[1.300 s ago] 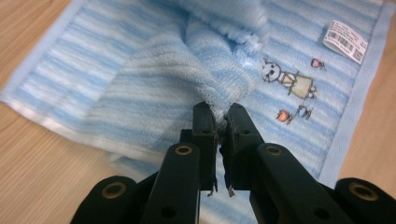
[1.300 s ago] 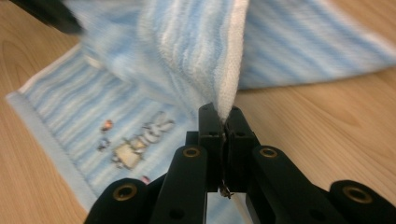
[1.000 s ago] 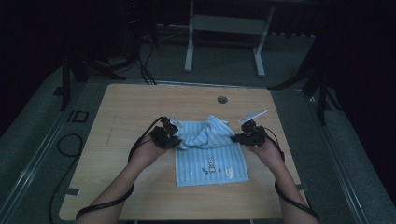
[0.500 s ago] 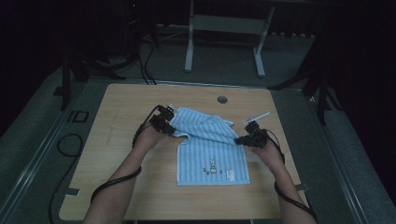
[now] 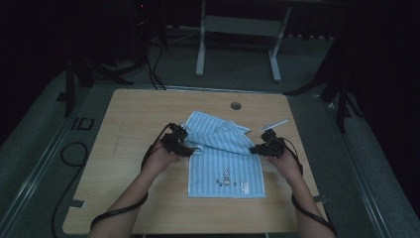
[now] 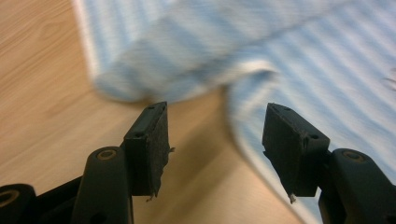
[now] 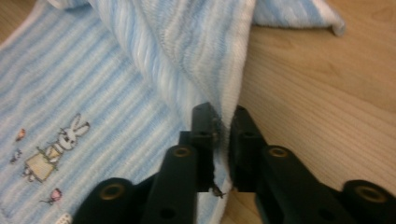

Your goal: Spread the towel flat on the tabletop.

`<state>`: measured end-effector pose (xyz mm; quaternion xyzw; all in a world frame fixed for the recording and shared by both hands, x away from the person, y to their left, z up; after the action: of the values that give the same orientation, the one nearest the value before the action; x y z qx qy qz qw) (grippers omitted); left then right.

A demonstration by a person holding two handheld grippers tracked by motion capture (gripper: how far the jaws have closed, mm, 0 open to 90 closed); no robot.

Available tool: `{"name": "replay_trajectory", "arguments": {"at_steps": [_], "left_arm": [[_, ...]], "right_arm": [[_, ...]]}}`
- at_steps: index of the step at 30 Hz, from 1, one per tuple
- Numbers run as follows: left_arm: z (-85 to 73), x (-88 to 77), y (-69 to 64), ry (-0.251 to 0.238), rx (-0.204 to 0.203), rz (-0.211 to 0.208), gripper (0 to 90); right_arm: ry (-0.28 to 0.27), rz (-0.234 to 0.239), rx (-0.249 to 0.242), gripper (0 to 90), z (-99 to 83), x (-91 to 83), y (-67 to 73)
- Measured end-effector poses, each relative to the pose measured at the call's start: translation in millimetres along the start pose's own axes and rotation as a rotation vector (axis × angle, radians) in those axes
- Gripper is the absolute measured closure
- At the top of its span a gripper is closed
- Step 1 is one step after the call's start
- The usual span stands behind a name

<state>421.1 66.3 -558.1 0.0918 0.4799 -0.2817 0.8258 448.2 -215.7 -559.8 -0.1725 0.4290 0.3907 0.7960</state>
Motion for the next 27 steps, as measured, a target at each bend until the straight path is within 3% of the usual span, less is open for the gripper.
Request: {"name": "replay_trajectory", "arguments": {"at_steps": [1, 2, 3, 5, 7, 9, 14, 16, 18, 19, 21, 27], "left_arm": [[0.0, 0.0, 0.0, 0.000, 0.000, 0.000, 40.9], [-3.2, 1.7, -11.9, 0.010, 0.037, -0.019, 40.9], [-3.6, 4.0, -15.7, 0.012, 0.050, -0.017, 40.9], [-3.0, 12.6, -22.3, 0.034, 0.076, -0.010, 40.9], [-1.5, 17.9, -24.2, 0.037, 0.071, -0.008, 40.9], [6.3, 34.2, -25.7, 0.027, 0.036, 0.002, 40.9], [18.2, 53.2, -23.3, 0.002, -0.002, 0.032, 42.3], [20.3, 55.9, -21.2, -0.008, -0.002, 0.047, 58.6], [21.3, 51.8, -20.9, -0.035, -0.008, 0.023, 76.9], [21.1, 48.0, -21.2, -0.042, -0.013, 0.004, 82.6], [19.6, 38.8, -22.2, -0.050, 0.004, -0.013, 85.6], [12.5, -3.1, -19.9, -0.100, 0.012, -0.085, 86.9]], "right_arm": [[0.000, 0.000, 0.000, 74.5, 0.0, 0.0, 0.0], [-0.015, 0.003, -0.004, 68.9, 2.1, -1.1, 1.6], [-0.031, 0.013, -0.005, 62.0, 5.8, -2.0, 4.6], [-0.029, 0.003, -0.002, 59.6, 8.6, -1.0, 5.4], [-0.029, 0.002, 0.001, 60.7, 10.1, 0.0, 6.0], [-0.020, -0.010, 0.000, 68.7, 12.6, 3.3, 6.7], [-0.009, 0.008, 0.003, 74.7, 13.5, 7.7, 8.7], [0.016, 0.011, -0.008, 87.7, 12.4, 12.0, 10.6], [0.013, -0.011, -0.023, 89.0, 12.6, 11.7, 11.0], [0.011, 0.001, -0.031, 89.2, 12.7, 10.9, 12.7], [0.009, -0.007, -0.051, 89.4, 13.0, 8.1, 14.5], [-0.047, -0.025, -0.036, 89.4, 17.0, -11.7, 10.2]]}}
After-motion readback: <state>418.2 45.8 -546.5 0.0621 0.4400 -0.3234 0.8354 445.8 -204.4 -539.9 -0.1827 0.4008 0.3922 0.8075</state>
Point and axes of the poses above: each handheld gripper's, and its own axes: x roughly forward along the jaws, z roughly out of its top, y roughly to its left, the point moved 7 cm from there along x, roughly forward along the jaws, and after that the axes turned 8 degrees about -x, right-handed, at the moved point
